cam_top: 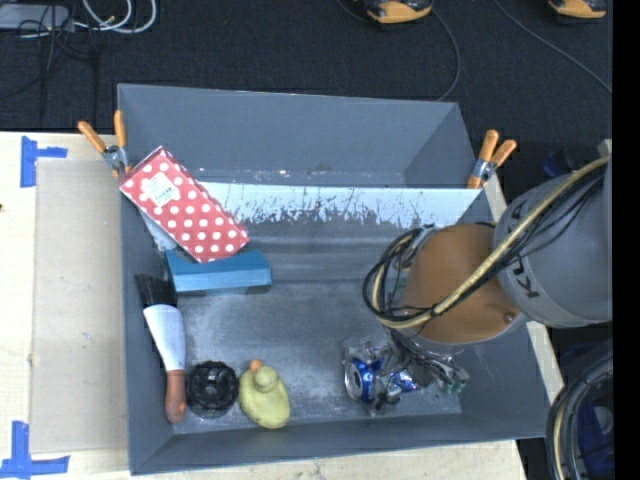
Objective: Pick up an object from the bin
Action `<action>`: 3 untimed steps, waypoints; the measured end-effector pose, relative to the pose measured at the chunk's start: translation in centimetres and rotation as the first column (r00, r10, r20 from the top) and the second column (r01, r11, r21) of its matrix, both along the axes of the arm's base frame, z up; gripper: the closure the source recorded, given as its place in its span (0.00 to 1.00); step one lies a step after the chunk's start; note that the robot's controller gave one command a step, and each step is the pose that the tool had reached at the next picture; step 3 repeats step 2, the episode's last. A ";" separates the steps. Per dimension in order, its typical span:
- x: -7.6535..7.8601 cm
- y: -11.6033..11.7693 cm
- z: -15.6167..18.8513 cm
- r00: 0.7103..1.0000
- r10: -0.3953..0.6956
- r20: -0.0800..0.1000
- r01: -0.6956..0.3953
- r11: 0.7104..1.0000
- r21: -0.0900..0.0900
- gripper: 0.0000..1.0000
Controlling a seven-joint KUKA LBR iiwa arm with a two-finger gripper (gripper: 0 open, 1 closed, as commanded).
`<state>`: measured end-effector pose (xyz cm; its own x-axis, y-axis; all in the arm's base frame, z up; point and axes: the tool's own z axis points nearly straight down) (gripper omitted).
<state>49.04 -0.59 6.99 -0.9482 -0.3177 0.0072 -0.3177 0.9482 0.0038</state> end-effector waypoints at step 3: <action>-0.2 0.1 3.7 1.000 -0.001 -0.007 0.001 1.000 0.000 1.00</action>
Offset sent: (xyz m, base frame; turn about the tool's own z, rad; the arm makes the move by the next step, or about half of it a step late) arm -0.0001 0.0000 0.0212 0.0000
